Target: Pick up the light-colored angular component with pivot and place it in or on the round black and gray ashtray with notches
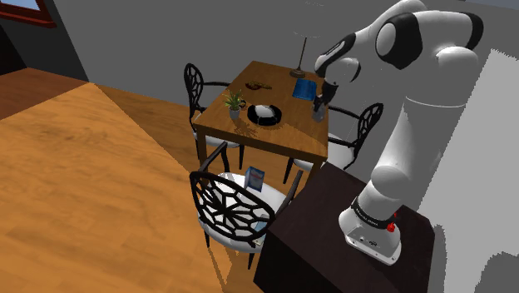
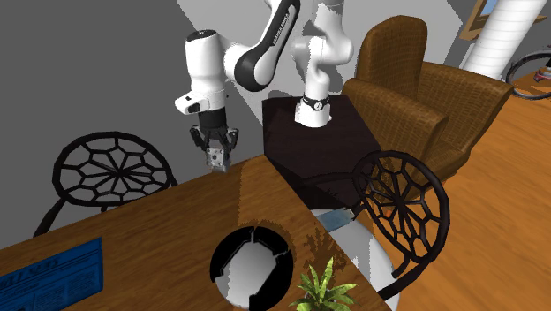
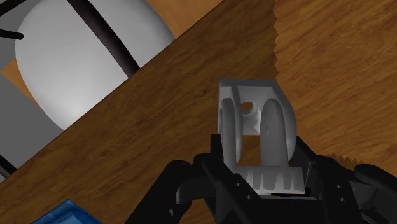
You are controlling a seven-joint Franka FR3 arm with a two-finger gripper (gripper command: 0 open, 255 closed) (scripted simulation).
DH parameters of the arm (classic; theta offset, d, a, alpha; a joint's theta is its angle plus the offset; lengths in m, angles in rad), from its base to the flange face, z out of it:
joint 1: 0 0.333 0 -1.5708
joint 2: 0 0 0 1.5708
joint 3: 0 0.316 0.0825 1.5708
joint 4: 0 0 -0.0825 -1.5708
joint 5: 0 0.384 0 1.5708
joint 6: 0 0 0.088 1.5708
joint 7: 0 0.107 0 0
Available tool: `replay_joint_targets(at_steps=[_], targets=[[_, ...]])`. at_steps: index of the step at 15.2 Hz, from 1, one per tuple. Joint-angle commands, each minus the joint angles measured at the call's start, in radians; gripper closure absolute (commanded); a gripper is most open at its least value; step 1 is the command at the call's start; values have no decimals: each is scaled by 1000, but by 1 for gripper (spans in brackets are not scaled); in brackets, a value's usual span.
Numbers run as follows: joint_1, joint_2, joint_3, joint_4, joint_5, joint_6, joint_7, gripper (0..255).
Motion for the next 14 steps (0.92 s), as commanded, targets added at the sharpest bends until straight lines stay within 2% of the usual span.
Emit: replay_joint_targets(at_steps=[1, 5, 14], targets=[[8, -22, -8, 2, -22, -19, 17, 255], [17, -56, -18, 17, -55, -61, 42, 255], [77, 122, 58, 271, -1, -147, 185, 255]])
